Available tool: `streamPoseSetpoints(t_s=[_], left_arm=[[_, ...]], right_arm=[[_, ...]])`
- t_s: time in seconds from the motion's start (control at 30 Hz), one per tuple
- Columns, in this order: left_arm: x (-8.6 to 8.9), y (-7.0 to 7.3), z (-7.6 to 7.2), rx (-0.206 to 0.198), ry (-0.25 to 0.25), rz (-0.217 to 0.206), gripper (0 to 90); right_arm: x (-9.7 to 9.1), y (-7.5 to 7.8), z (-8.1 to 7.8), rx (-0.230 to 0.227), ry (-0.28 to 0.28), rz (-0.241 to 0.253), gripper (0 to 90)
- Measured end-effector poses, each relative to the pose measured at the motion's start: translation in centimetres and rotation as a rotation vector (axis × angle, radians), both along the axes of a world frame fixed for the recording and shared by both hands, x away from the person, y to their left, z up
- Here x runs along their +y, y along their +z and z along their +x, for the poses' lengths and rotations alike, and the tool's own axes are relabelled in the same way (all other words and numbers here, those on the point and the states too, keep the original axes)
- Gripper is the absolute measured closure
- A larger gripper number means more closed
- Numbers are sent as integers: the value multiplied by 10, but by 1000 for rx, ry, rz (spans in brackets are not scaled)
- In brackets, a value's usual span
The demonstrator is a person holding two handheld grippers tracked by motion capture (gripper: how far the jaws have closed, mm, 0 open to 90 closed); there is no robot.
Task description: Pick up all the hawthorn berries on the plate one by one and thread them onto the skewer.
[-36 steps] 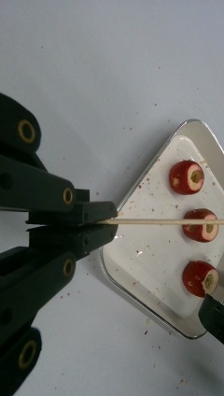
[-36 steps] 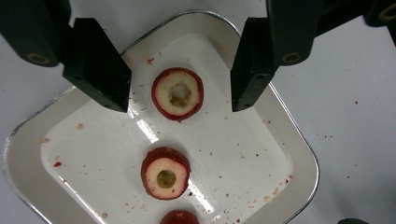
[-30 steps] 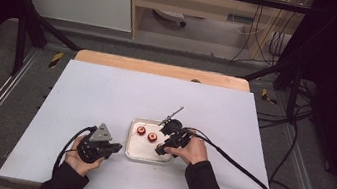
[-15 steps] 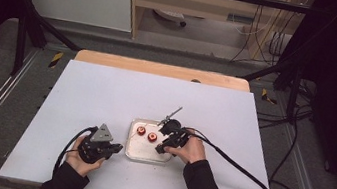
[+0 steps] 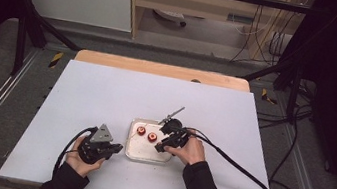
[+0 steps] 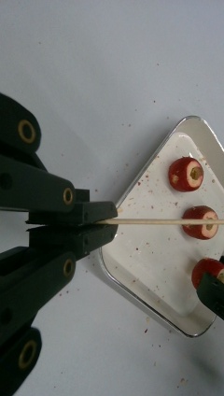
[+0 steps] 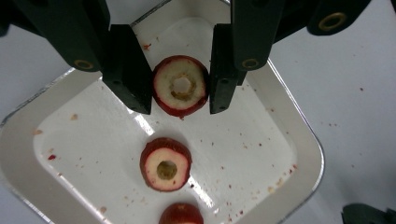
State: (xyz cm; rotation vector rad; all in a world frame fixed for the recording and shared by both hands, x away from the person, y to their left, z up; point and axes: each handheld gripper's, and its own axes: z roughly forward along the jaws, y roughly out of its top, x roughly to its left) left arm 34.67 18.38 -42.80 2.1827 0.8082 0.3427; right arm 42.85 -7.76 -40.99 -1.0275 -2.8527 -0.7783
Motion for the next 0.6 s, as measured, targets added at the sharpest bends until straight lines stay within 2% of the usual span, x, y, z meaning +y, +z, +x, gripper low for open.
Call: streamPoseSetpoints(t_s=[0.03, 0.07, 0.1, 0.13, 0.2, 0.23, 0.27, 0.37, 0.43, 0.47, 0.6], left_arm=[[0, 0, 0, -2, 2, -2, 882], [0, 1, -1, -5, 2, -4, 882], [0, 1, -1, -6, 2, -4, 882], [-1, 1, -2, -10, 3, -7, 882], [-1, 1, -2, -11, 5, -13, 882], [-1, 2, -2, -13, 8, -15, 882], [-1, 2, -3, -14, 11, -21, 882], [0, 3, -4, -23, 19, -33, 882], [0, 4, -5, -28, 25, -39, 882], [0, 4, -5, -32, 28, -42, 882], [1, 4, -6, -35, 48, -57, 882]], right_arm=[[-3, 6, -1, -18, -13, 29, 608], [-3, 6, -1, -18, -13, 29, 608], [-6, 12, -3, -34, -30, 63, 608], [-6, 12, -3, -34, -30, 63, 608], [-8, 17, -4, -52, -56, 101, 608], [-10, 21, -6, -69, -78, 134, 608], [-10, 21, -6, -69, -78, 134, 608], [-11, 25, -9, -94, -103, 184, 609], [-13, 26, -10, -110, -132, 249, 609], [-13, 26, -10, -110, -132, 249, 609], [-19, 26, -13, -121, -175, 346, 609]])
